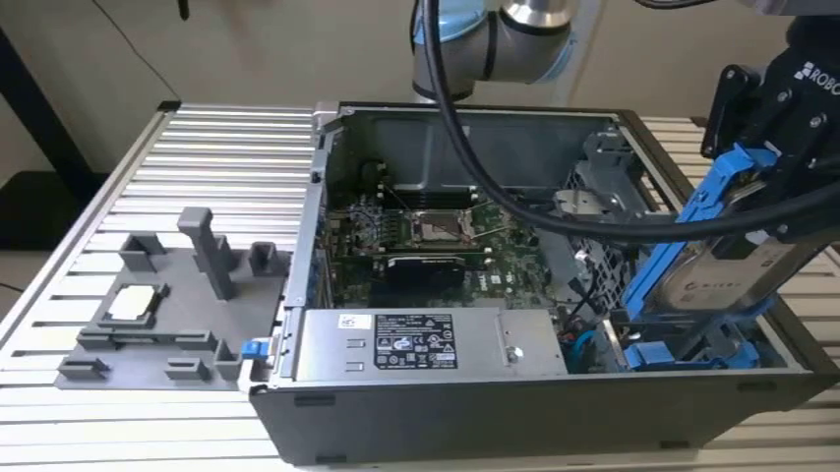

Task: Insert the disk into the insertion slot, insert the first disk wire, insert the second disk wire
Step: 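Insert the disk into the insertion slot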

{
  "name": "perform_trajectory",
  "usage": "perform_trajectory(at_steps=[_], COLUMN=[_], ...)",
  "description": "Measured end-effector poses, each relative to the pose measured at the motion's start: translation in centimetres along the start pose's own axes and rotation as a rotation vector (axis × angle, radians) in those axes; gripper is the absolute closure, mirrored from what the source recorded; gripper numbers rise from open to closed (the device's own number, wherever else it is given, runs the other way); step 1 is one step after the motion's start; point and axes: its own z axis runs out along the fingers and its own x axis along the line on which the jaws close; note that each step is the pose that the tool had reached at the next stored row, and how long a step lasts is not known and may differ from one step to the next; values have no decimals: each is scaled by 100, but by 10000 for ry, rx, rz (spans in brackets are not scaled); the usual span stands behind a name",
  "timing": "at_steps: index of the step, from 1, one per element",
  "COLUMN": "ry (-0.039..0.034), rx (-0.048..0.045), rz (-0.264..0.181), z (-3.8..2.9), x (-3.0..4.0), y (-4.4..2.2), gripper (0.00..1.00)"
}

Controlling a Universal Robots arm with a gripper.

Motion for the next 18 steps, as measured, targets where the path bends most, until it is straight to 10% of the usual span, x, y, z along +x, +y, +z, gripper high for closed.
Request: perform_trajectory(at_steps=[18], ry=[-46], rx=[0], rz=[-1], z=[235], x=[0], y=[-53], gripper=[67])
